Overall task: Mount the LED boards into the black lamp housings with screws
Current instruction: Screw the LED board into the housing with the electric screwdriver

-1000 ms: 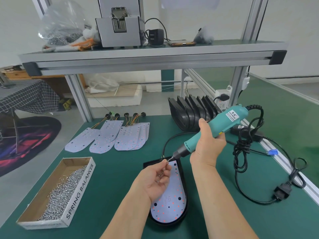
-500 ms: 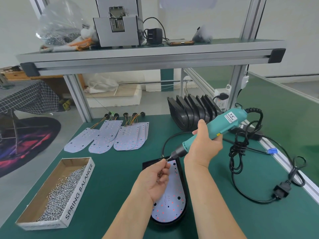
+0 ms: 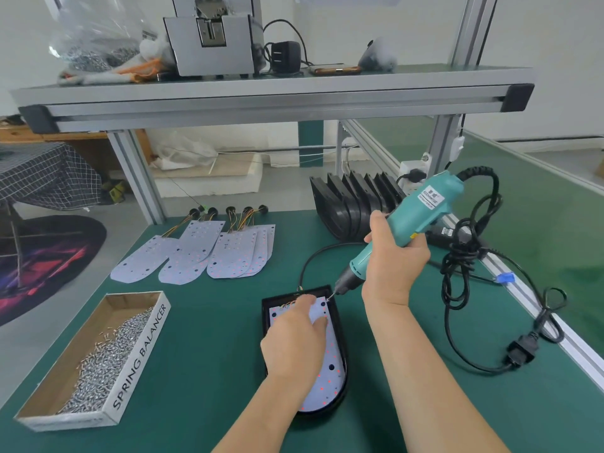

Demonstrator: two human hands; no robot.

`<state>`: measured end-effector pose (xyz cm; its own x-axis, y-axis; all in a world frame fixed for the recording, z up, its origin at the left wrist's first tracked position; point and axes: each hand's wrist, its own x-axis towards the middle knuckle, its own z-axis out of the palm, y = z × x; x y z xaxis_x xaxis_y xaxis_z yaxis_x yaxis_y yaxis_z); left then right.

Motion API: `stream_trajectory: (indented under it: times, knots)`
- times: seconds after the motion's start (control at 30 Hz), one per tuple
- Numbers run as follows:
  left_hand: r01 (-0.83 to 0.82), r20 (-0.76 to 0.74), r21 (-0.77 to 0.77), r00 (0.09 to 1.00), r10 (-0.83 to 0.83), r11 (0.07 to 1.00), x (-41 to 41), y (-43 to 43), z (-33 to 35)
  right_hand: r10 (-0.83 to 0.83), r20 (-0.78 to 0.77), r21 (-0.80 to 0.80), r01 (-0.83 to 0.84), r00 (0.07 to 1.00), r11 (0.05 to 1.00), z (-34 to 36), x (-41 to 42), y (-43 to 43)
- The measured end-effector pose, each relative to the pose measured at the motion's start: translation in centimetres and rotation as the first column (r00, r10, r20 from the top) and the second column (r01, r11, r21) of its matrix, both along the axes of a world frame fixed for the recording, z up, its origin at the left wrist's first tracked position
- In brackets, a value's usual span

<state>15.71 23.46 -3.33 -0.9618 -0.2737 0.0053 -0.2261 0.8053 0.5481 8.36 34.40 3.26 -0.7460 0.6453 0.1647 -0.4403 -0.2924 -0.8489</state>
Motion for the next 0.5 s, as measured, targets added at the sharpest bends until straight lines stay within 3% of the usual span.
stream_trajectory:
  times: [0.2, 0.5]
  knots:
    - [0.139, 0.028, -0.155, 0.99, -0.136, 0.978, -0.7, 0.4, 0.0, 0.031, 0.006, 0.179, -0.031, 1.0, 0.983, -1.5, 0.1, -0.2]
    - [0.151, 0.045, -0.255, 0.989, -0.144, 0.955, -1.1, 0.9, -0.1, 0.039, 0.029, 0.237, -0.044, 0.999, 0.971, -2.7, 0.3, -0.8]
